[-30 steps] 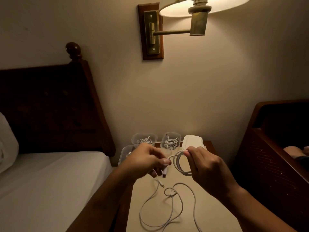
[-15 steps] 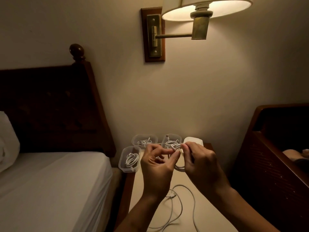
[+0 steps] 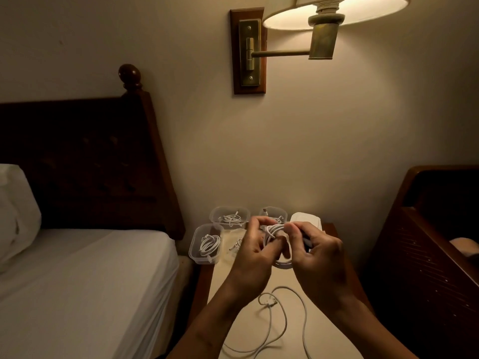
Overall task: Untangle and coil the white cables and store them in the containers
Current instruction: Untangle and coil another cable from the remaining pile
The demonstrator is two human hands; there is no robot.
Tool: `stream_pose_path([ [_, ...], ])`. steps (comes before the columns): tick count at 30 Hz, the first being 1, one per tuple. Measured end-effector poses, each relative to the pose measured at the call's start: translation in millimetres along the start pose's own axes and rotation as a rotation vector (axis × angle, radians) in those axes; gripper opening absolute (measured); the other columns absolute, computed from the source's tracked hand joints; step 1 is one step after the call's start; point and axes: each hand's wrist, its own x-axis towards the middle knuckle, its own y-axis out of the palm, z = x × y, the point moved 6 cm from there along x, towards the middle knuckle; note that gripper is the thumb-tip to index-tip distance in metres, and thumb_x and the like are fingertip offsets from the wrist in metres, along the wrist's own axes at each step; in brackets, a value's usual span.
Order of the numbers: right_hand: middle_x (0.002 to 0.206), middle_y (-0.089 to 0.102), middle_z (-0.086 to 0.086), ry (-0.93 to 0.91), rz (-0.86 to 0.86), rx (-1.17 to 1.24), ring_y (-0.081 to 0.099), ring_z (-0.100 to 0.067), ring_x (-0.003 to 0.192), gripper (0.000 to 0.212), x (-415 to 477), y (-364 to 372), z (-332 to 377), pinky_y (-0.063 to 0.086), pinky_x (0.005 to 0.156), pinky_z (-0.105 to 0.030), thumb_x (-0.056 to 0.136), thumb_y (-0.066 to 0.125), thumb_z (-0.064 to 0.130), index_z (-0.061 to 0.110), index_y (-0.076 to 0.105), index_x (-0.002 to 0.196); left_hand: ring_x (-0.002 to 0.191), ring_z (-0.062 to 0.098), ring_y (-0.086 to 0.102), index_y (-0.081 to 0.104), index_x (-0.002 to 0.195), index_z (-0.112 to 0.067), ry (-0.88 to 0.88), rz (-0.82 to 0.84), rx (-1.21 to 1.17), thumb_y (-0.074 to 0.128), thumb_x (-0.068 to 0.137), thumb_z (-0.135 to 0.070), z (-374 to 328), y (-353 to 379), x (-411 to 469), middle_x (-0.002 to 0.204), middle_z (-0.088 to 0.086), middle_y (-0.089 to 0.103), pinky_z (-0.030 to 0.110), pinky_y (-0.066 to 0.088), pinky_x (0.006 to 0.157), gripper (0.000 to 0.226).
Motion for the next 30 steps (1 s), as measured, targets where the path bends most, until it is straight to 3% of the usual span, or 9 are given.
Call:
stream_pose_path([
  [4, 0.091, 0.075, 0.003, 0.212, -0.023, 0.165, 0.073, -0.007, 0.085, 0.020, 2.4, 0.1, -15.6, 0.057, 0.066, -0.017, 0.098, 0.057, 0.022, 0.011, 0.073, 0.104, 0.114, 0.036, 0.063, 0.053, 0.130, -0.025, -0.005, 0.057, -0.016, 0.040, 0.104, -0.047, -1.2, 8.6, -4.9, 0.118, 0.011, 0.067, 0.052, 0.055, 0.099, 0.036],
  [8, 0.080, 0.075, -0.005, 0.448, -0.030, 0.371, 0.070, -0.020, 0.066, 0.018, 3.9, 1.7, -30.6, 0.050, 0.049, -0.023, 0.100, 0.058, 0.023, 0.014, 0.074, 0.098, 0.111, 0.027, 0.066, 0.056, 0.135, -0.021, 0.019, 0.073, -0.139, 0.029, 0.103, -0.038, -3.8, 11.5, -6.5, 0.121, 0.009, 0.070, 0.040, 0.052, 0.095, 0.045],
  [11, 0.069, 0.070, 0.006, 0.464, -0.034, 0.373, 0.067, -0.012, 0.062, 0.018, 5.4, -0.7, -33.8, 0.049, 0.050, -0.023, 0.100, 0.059, 0.021, 0.014, 0.074, 0.094, 0.100, 0.007, 0.064, 0.055, 0.135, -0.038, 0.074, 0.113, 0.074, 0.029, 0.107, -0.024, 1.3, 19.7, -12.9, 0.111, -0.006, 0.071, 0.027, 0.051, 0.089, 0.041],
  [14, 0.076, 0.069, 0.009, 0.360, 0.028, 0.182, 0.067, -0.007, 0.079, 0.014, 3.0, -3.4, -35.2, 0.057, 0.058, -0.023, 0.100, 0.058, 0.019, 0.016, 0.072, 0.098, 0.129, 0.005, 0.052, 0.019, 0.149, -0.057, 0.086, 0.251, 0.445, 0.028, 0.103, -0.065, 12.1, 23.0, -19.9, 0.146, -0.013, 0.053, 0.029, 0.043, 0.110, 0.048],
  [17, 0.083, 0.064, 0.015, 0.267, 0.159, 0.033, 0.064, -0.006, 0.079, 0.015, 0.2, -3.9, -35.9, 0.054, 0.062, -0.018, 0.102, 0.055, 0.017, 0.023, 0.067, 0.106, 0.133, 0.012, 0.047, 0.001, 0.158, -0.041, 0.034, 0.305, 0.837, 0.033, 0.101, -0.067, 16.3, 12.2, -16.8, 0.154, -0.001, 0.044, 0.028, 0.040, 0.106, 0.069],
  [22, 0.119, 0.063, 0.006, 0.097, 0.616, -0.377, 0.059, -0.003, 0.104, 0.057, -6.3, 3.7, -37.3, 0.041, 0.086, -0.002, 0.099, 0.056, 0.005, 0.020, 0.037, 0.151, 0.097, 0.009, 0.053, 0.031, 0.141, -0.031, 0.014, 0.302, 1.048, 0.045, 0.107, -0.044, 12.6, -11.5, -3.3, 0.113, 0.000, 0.058, 0.034, 0.050, 0.087, 0.039],
  [24, 0.132, 0.062, 0.002, 0.060, 0.682, -0.507, 0.059, -0.009, 0.120, 0.065, -9.3, 2.8, -36.5, 0.040, 0.098, -0.011, 0.098, 0.059, 0.004, 0.022, 0.030, 0.153, 0.089, 0.005, 0.053, 0.042, 0.127, -0.030, -0.019, 0.366, 1.009, 0.046, 0.107, -0.043, 16.7, -17.0, 0.7, 0.104, -0.007, 0.057, 0.029, 0.046, 0.079, 0.024],
  [27, 0.139, 0.059, 0.003, 0.012, 0.714, -0.626, 0.058, -0.012, 0.125, 0.063, -10.2, -1.2, -34.0, 0.048, 0.100, -0.024, 0.101, 0.055, 0.009, 0.028, 0.024, 0.153, 0.094, -0.003, 0.057, 0.057, 0.122, -0.026, -0.050, 0.424, 0.789, 0.034, 0.108, -0.049, 10.5, -17.0, 1.4, 0.103, -0.013, 0.060, 0.019, 0.044, 0.082, 0.035],
  [30, 0.131, 0.061, 0.011, -0.053, 0.768, -0.545, 0.059, -0.003, 0.116, 0.065, -8.4, -6.2, -39.3, 0.047, 0.094, -0.014, 0.104, 0.049, 0.015, 0.041, 0.016, 0.153, 0.090, -0.006, 0.056, 0.065, 0.114, -0.026, 0.003, 0.350, 0.693, 0.033, 0.108, -0.045, 4.7, -24.7, -0.5, 0.096, -0.015, 0.060, 0.011, 0.043, 0.076, 0.038],
])
